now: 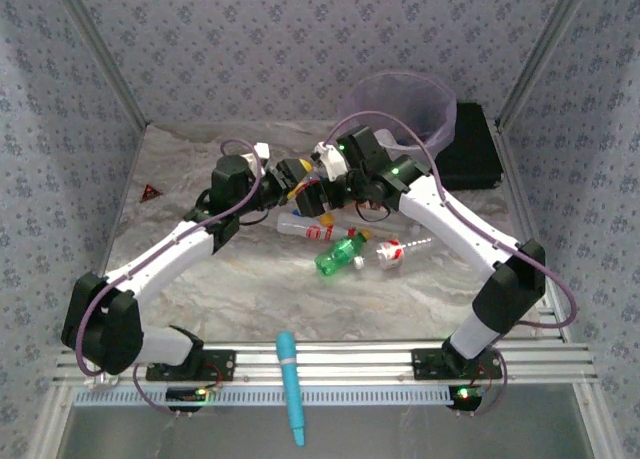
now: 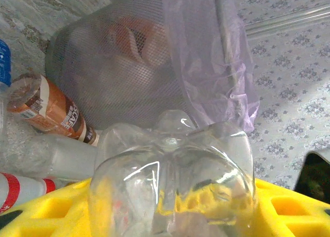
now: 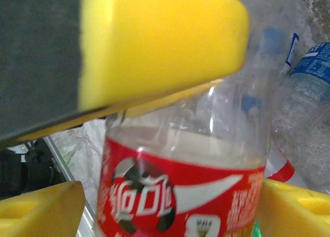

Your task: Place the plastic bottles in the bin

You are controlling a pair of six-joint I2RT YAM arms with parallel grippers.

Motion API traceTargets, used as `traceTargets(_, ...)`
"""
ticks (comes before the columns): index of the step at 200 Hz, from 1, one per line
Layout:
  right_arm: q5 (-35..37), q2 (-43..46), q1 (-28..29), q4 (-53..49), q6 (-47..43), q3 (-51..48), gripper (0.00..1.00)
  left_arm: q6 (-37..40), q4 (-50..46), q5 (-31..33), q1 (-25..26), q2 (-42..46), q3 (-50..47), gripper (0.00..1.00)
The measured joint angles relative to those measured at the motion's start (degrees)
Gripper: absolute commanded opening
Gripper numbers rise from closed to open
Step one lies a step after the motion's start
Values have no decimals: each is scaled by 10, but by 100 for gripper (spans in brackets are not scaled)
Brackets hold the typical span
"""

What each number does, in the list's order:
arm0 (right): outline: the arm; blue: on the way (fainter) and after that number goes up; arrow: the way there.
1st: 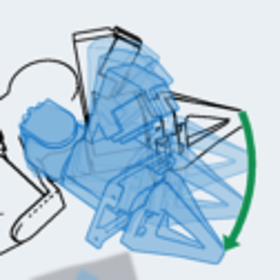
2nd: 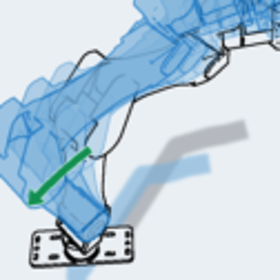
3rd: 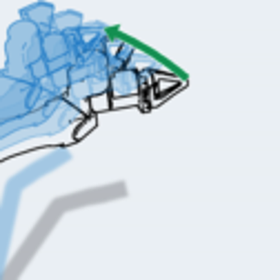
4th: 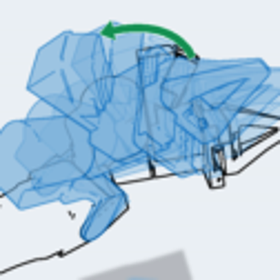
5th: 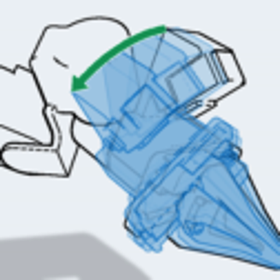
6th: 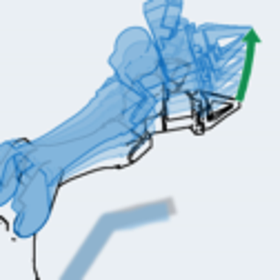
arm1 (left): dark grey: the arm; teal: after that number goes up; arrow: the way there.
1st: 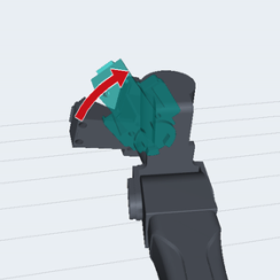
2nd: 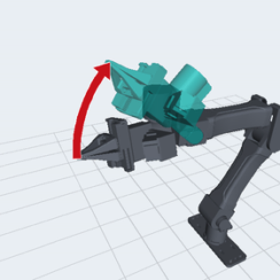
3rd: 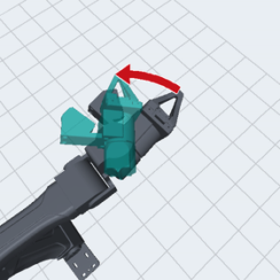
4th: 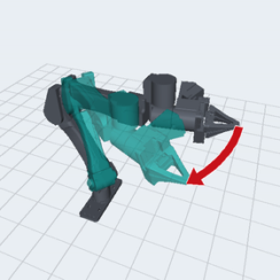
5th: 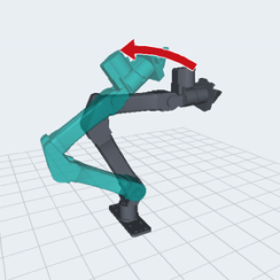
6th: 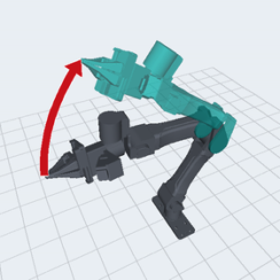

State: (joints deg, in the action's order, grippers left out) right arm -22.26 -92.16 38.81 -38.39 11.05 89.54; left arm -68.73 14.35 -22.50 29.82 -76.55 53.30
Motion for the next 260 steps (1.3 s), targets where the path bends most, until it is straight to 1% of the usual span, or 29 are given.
traceTargets(8, 0, 0, -1, 6, 5, -3, 67, -2, 1, 0, 2, 0, 0, 35)
traceTargets(16, 0, 0, -1, 9, 7, -6, 63, -4, 1, 2, 2, 0, 0, 35)
traceTargets(33, -3, 0, -4, 18, 14, -9, 60, -4, 1, 9, 2, 0, 0, 37)
traceTargets(44, -3, 0, -4, 22, 16, -11, 57, -4, 2, 10, 2, 0, 0, 42)
traceTargets(50, -3, 0, -5, 24, 16, -12, 56, -4, 2, 11, 2, 0, 0, 46)
traceTargets(59, -5, 0, -6, 26, 16, -12, 55, -4, 2, 12, 2, 0, 0, 60)
traceTargets(66, -7, 0, -7, 26, 16, -12, 53, -4, 3, 13, 2, 0, 0, 72)
traceTargets(73, -9, 0, -7, 26, 15, -12, 52, -3, 3, 13, 2, 0, 0, 81)
traceTargets(88, -6, 0, -10, 26, 15, -12, 50, -7, 3, 10, 2, 2, 0, 95)
traceTargets(99, -3, 0, -17, 20, 13, -11, 49, -3, 1, 8, -2, 5, 0, 100)
traceTargets(114, 5, 0, -26, 5, 6, -2, 47, -3, -7, 6, -15, 18, -2, 100)
traceTargets(133, 14, 5, -41, -18, -9, 16, 46, 1, -22, 9, -46, 52, -12, 100)
traceTargets(147, 21, 15, -53, -41, -22, 36, 45, 10, -43, 18, -66, 82, -22, 100)
traceTargets(159, 26, 26, -66, -61, -32, 59, 44, 24, -68, 24, -72, 97, -22, 100)
traceTargets(184, 35, 43, -107, -97, -54, 121, 40, 48, -106, 24, -72, 101, -33, 99)
traceTargets(208, 32, 53, -173, -103, -69, 172, 35, 53, -131, 24, -72, 102, -81, 98)
traceTargets(222, 36, 53, -211, -104, -76, 194, 34, 53, -146, 25, -71, 104, -110, 96)
traceTargets(242, 37, 26, -257, -112, -83, 248, 33, 52, -164, 38, -61, 116, -139, 95)
traceTargets(260, 41, -21, -280, -114, -88, 304, 32, 50, -172, 55, -40, 136, -155, 95)
